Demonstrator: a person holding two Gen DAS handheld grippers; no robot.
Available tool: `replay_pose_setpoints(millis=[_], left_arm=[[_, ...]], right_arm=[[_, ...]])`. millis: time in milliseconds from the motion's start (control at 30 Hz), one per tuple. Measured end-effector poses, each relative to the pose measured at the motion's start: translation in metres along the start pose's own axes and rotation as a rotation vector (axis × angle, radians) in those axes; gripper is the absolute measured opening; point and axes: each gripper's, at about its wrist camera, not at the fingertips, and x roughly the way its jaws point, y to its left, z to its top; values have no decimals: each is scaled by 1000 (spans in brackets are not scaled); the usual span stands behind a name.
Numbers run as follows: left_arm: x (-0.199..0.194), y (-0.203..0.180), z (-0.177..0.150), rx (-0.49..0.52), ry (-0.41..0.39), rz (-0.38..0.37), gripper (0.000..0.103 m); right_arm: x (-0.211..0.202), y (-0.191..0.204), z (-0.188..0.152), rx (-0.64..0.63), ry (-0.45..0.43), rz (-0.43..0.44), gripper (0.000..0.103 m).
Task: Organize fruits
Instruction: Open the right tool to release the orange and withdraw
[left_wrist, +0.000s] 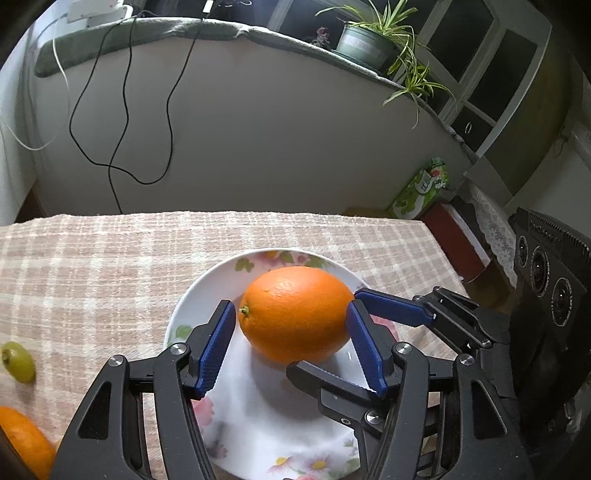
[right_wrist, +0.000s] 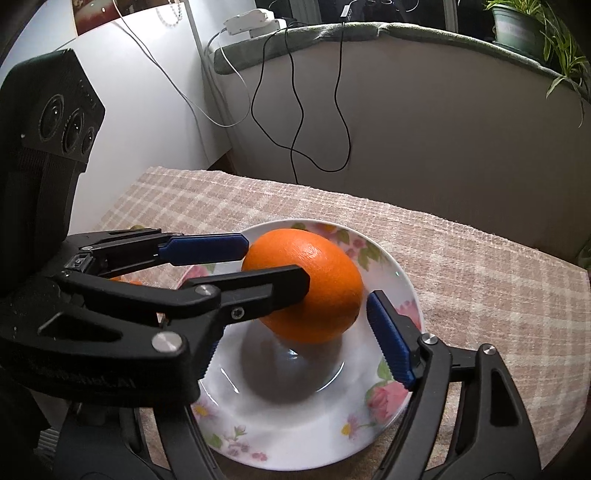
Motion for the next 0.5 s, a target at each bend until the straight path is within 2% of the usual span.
replay_pose_setpoints(millis=[500], left_arm=[[-45,10,-8,-5,-60,35,67]], right_arm=[[-19,8,-11,-28,-7,-29,91]])
